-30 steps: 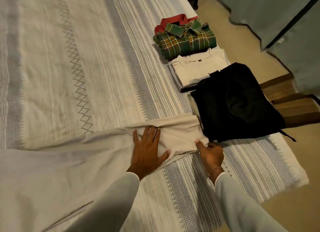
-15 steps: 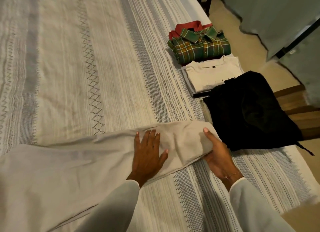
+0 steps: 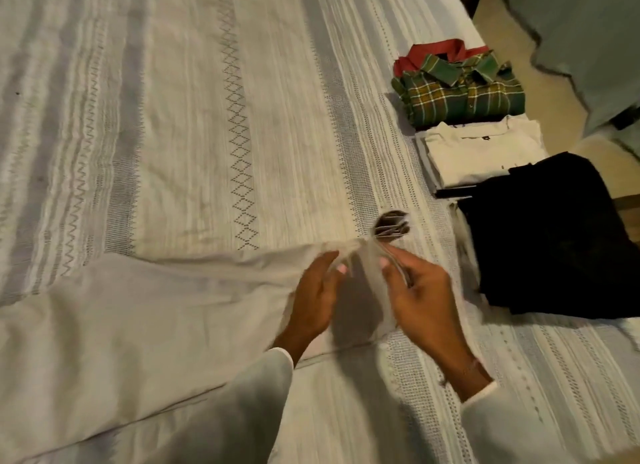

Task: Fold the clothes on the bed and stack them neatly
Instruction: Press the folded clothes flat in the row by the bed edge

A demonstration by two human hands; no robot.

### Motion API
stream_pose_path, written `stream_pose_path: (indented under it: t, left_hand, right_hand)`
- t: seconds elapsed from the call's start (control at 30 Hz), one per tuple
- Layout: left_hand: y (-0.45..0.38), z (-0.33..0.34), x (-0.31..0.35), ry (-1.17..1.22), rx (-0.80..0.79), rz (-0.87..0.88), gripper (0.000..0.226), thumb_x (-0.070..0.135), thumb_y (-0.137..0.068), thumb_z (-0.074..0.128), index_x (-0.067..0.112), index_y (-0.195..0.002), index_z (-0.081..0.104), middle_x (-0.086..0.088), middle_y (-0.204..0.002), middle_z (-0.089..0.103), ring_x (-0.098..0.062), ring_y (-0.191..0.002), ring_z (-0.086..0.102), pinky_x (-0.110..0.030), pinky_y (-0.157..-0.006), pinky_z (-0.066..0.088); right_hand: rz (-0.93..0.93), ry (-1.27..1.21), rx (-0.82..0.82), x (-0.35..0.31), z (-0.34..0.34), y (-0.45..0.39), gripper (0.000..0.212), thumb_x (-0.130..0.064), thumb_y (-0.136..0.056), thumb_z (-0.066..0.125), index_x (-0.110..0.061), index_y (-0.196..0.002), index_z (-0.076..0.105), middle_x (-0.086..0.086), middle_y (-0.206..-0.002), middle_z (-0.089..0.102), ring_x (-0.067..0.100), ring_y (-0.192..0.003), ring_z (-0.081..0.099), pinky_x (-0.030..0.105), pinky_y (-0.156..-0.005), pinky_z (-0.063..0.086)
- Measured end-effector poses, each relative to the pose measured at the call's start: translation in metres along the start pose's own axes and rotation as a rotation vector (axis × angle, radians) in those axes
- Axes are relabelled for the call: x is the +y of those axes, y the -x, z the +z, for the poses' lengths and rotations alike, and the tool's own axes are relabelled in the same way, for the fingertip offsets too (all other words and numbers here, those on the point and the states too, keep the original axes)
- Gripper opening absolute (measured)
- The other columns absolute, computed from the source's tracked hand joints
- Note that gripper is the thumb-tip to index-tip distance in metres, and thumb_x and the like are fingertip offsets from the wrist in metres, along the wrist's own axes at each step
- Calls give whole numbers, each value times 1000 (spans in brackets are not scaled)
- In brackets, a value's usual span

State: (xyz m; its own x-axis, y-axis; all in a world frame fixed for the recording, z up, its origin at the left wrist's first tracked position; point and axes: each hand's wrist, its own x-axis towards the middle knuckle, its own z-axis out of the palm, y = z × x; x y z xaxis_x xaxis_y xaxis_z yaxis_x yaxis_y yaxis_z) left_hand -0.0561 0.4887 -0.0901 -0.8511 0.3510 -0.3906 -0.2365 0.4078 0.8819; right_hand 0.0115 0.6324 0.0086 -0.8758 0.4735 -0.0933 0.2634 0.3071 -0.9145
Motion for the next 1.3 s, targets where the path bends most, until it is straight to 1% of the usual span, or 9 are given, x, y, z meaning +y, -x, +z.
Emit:
stream_pose_path:
  t: [0.13, 0.23, 0.4, 0.6, 0.77, 0.97, 1.1, 1.2, 1.3]
  left_hand:
    - [13, -59, 16, 923, -39, -360, 69, 72, -81, 62, 20, -125, 61, -7, -123, 66, -16, -105, 64, -37, -102, 47]
    - [20, -94, -8, 719, 57, -438, 59, 54, -79, 74, 25, -129, 63, -9, -128, 67, -13, -102, 68, -29, -84, 56]
    - [15, -117, -50, 598, 201, -476, 34, 15, -85, 79, 7, -118, 72, -15, -104, 76, -31, -98, 73, -45, -89, 59]
    - [-3, -119, -76, 287, 348, -538, 49, 71, -85, 60, 25, -91, 75, 1, -88, 77, -24, -87, 72, -46, -84, 61]
    - [-1, -112, -86, 144, 435, -446, 62, 67, -95, 46, 12, -82, 71, -12, -80, 73, -27, -78, 68, -47, -80, 57]
    - [17, -106, -82, -413, 679, -138, 21, 37, -101, 54, 16, -104, 55, -5, -96, 68, -29, -87, 65, -35, -68, 47]
    - [24, -101, -93, -843, 523, 239, 63, 38, -91, 64, 11, -144, 42, -16, -145, 52, -34, -133, 50, -51, -104, 47]
    - [23, -96, -100, -986, 200, 329, 78, 57, -98, 43, 14, -160, 20, -10, -167, 17, -28, -155, 12, -51, -123, 20]
    - [22, -100, -113, -1018, 117, 264, 84, 67, -100, 29, 17, -162, 1, -4, -169, -9, -22, -155, -11, -51, -125, 11]
  right_hand:
    - [-19, 65, -517, -35, 81, 29, 61, -41, -96, 65, -39, -152, 41, -16, -137, 61, -3, -117, 60, 21, -100, 51]
    - [-99, 80, -791, -21, 115, 37, 50, -46, -102, 52, -32, -150, 42, -12, -141, 58, 5, -125, 57, 22, -104, 46]
    - [-377, 477, -320, 59, 129, 24, 33, -24, -99, 52, -12, -127, 66, 7, -133, 64, 24, -127, 56, 40, -106, 47]
    - [-467, 945, -572, 82, 142, -14, 128, -102, -60, 43, -27, -161, 18, 16, -169, -5, 36, -154, -12, 68, -119, 1]
    - [-484, 1060, -670, 85, 153, -21, 150, -111, -42, 36, -27, -162, 7, 20, -166, -14, 42, -152, -16, 77, -112, 2]
    - [-454, 947, -474, 80, 144, -19, 127, -100, -68, 38, -16, -161, 18, 20, -167, 2, 39, -154, -2, 67, -119, 9]
    - [17, 654, 102, 91, 122, -17, 67, -57, -97, 47, -7, -141, 43, 21, -140, 49, 38, -126, 49, 51, -97, 47]
    - [381, 720, -3, 99, 106, -21, 55, -62, -95, 48, -10, -113, 55, 12, -107, 65, 38, -98, 63, 43, -81, 51]
    - [331, 773, -164, 99, 107, -27, 59, -68, -95, 45, -11, -99, 61, 9, -93, 67, 33, -88, 65, 36, -73, 48]
